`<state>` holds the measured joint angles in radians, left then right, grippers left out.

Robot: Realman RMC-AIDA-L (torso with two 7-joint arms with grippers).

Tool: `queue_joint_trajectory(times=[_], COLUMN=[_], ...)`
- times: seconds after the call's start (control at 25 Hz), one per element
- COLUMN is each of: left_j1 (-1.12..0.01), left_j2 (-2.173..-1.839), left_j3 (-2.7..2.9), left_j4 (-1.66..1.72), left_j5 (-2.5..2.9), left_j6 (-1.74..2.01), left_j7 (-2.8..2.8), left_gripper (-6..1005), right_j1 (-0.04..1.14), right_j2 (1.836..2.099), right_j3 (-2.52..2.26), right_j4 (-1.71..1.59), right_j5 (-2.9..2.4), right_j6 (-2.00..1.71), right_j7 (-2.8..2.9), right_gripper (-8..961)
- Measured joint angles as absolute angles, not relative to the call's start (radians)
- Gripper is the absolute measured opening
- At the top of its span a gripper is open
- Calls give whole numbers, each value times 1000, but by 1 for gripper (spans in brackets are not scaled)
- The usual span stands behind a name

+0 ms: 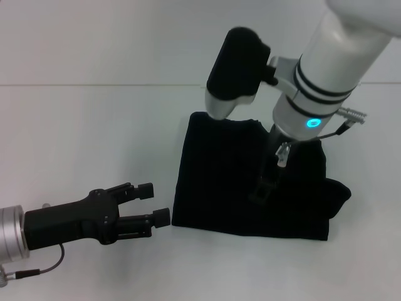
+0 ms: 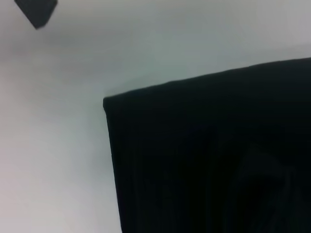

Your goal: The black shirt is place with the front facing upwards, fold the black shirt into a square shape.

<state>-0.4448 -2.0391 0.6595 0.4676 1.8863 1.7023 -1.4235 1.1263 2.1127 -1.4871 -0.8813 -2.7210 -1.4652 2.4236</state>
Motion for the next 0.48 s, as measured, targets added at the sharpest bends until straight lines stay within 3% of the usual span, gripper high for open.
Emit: queue_joint_trajectory(times=[0.48], left_j1=[-445], left_j2=[-2040], left_j3=[660], left_j4=[463], left_j5=[1887], left_j6=[1705], left_j7=[-1426], left_gripper=[950], right_j1=[1117], right_j2=[2110], right_j3=[-1515], right_j4=[-883], right_j5=[-2747], right_j6=[-1426], right_j7=[2437], right_gripper=[939])
